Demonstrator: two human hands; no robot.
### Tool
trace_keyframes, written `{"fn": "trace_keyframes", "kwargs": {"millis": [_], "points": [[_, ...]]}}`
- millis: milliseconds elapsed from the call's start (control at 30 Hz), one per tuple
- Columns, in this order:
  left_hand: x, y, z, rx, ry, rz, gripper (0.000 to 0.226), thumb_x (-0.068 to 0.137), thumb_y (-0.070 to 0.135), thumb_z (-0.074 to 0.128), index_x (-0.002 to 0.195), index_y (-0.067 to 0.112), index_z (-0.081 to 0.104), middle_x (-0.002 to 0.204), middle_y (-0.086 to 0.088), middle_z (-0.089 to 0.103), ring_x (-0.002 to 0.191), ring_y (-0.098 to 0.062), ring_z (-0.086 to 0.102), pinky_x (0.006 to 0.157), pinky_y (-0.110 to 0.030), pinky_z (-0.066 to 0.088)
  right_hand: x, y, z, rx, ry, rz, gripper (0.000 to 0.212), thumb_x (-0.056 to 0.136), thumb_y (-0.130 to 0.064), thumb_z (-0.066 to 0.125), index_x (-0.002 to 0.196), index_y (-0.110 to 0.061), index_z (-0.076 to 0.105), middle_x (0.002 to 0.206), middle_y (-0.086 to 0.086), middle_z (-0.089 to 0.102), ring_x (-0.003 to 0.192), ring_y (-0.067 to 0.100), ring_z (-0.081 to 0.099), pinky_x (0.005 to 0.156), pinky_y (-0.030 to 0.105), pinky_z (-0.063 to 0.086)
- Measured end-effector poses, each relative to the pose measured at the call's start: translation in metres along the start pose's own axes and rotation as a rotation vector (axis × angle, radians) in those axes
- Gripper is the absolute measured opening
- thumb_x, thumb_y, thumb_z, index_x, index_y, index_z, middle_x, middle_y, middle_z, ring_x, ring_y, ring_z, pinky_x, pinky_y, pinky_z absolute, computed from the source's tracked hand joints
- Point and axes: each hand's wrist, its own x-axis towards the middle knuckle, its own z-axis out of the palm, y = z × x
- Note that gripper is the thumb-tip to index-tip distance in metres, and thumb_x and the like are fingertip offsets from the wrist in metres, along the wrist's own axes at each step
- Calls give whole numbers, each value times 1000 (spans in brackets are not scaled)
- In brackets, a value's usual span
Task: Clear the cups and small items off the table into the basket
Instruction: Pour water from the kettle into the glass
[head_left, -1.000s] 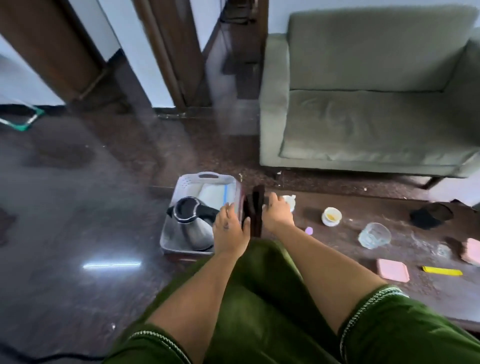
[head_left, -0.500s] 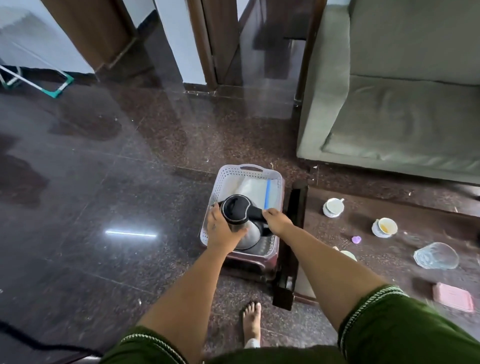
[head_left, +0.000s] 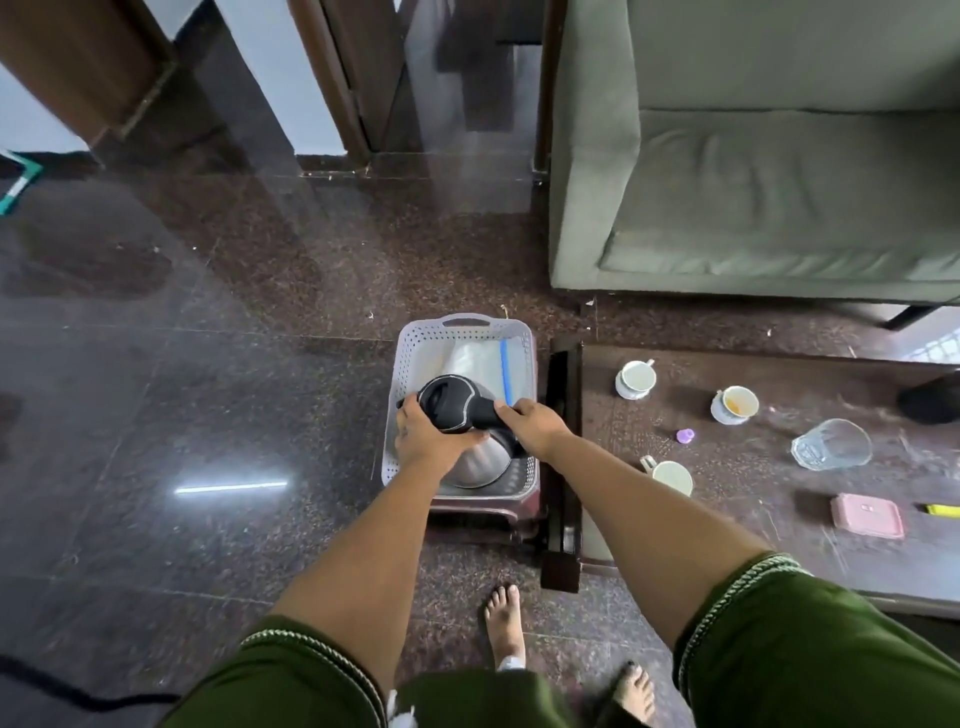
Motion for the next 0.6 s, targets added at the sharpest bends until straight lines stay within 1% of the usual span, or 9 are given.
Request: {"fn": "trace_keyframes", "kwargs": {"millis": [67,133,167,267,367,467,533,600], "points": [[4,4,-3,-16,-56,10,127,40,52,90,145,23,24,146,-1,36,133,-24,41,109,-41,38,-6,3,-5,22,38,-10,61,95,-59,37,112,-4,58,115,14,60,108,30,55,90,37,42],[3,14,-2,-36,-104,29,125,27,59,87,136,29,32,137,4,47,123,-21,51,102,-41,45,-13,9,-13,54,87,-22,60,95,-58,40,110,-4,59,114,14,61,109,31,56,89,36,41],[1,20,-1,-42,-119,53,121,24,60,85,130,31,36,131,6,52,118,-19,55,99,-40,48,-18,13,-18,77,112,-25,59,95,-57,41,109,-4,60,114,14,61,109,31,56,87,34,40],[-14,43,7,-69,-137,153,107,24,56,87,119,34,43,122,8,56,110,-16,58,96,-38,50,-36,29,-35,164,176,-30,52,95,-56,44,101,-6,60,112,13,62,108,30,56,83,32,39],[-32,71,14,-65,-140,247,104,26,54,87,120,32,48,120,8,57,109,-14,58,96,-37,51,-57,44,-58,278,247,-65,51,94,-55,46,98,-7,62,105,12,64,105,29,58,89,36,43],[-56,104,20,-49,-117,343,97,31,48,90,118,31,51,116,9,61,106,-15,60,93,-39,53,-81,57,-84,334,300,-101,43,93,-55,46,85,-14,57,100,9,59,97,25,54,85,33,39],[-77,126,27,-35,-118,411,97,32,45,92,118,28,53,115,8,63,104,-15,60,92,-37,52,-98,69,-100,409,341,-105,43,91,-57,47,87,-15,58,98,6,59,98,26,56,86,35,42],[-99,144,38,-58,-108,459,98,28,47,91,117,28,53,116,8,62,105,-14,59,92,-36,51,-115,83,-115,475,389,-104,49,89,-59,48,94,-12,63,101,6,63,102,27,58,93,38,45]]}}
